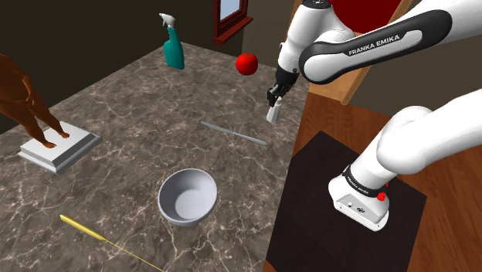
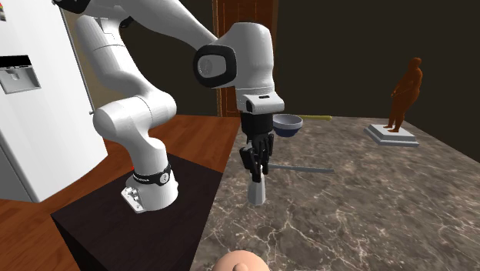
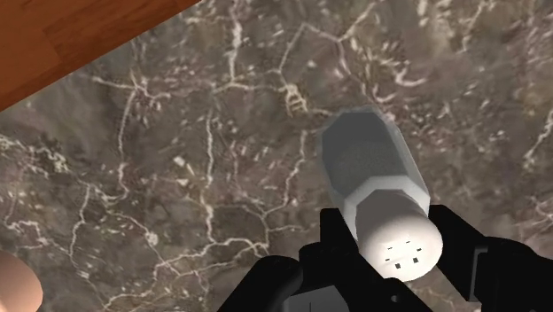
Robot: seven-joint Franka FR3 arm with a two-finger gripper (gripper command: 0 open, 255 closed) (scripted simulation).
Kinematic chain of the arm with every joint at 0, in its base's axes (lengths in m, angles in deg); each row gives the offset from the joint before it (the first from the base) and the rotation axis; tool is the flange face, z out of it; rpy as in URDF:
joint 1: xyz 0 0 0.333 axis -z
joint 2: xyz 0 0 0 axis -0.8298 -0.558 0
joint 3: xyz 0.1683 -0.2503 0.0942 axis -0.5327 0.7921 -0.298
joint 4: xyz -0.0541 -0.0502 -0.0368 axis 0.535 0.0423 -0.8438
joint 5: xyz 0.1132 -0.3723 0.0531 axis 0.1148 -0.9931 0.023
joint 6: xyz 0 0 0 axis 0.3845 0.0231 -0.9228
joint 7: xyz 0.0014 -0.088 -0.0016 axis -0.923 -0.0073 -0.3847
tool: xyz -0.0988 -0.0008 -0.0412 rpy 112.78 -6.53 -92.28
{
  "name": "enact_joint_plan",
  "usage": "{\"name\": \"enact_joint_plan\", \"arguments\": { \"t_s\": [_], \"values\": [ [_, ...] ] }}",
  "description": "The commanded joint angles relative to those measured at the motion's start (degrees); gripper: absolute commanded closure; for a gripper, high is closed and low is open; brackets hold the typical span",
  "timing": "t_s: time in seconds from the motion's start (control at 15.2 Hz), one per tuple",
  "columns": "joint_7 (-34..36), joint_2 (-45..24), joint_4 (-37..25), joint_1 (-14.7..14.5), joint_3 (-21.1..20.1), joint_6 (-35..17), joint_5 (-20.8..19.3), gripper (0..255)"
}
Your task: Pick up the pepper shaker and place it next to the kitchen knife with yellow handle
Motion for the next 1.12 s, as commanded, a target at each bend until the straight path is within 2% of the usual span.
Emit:
{"name": "enact_joint_plan", "arguments": {
  "t_s": [0.0, 0.26, 1.06],
  "values": [
    [0.0, -0.03, 0.02, 0.01, 0.01, 0.0, -0.01, 255],
    [0.01, 0.0, 0.03, 0.01, 0.0, 0.0, -0.01, 255],
    [-1.35, 4.61, -6.27, -0.45, 0.68, 10.87, 0.75, 255]
  ]
}}
